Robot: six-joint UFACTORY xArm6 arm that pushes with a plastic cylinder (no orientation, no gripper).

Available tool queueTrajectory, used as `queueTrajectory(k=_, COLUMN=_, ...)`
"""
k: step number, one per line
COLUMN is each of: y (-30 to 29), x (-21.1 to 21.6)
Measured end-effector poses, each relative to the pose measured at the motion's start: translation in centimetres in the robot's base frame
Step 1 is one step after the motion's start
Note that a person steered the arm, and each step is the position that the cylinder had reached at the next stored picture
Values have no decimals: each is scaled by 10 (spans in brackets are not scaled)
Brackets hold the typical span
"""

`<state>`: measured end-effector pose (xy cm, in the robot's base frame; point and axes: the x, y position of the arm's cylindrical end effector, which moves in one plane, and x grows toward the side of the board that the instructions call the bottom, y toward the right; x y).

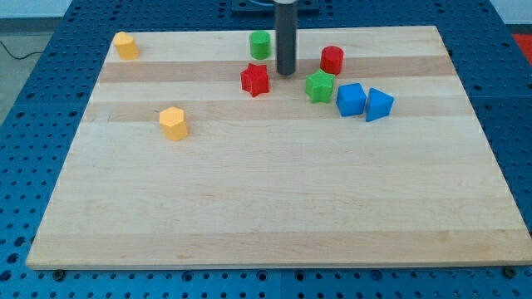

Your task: Drag the red circle vertically to the top of the blue triangle

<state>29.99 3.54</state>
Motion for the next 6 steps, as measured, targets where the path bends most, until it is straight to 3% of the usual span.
queueTrajectory(k=2, y=142, x=-9)
queueTrajectory(k=3, y=154, x=-10)
queueTrajectory(k=4, y=99, x=16)
queueTrajectory(k=5, y=45, x=9)
queueTrajectory(k=6, y=43, x=-30)
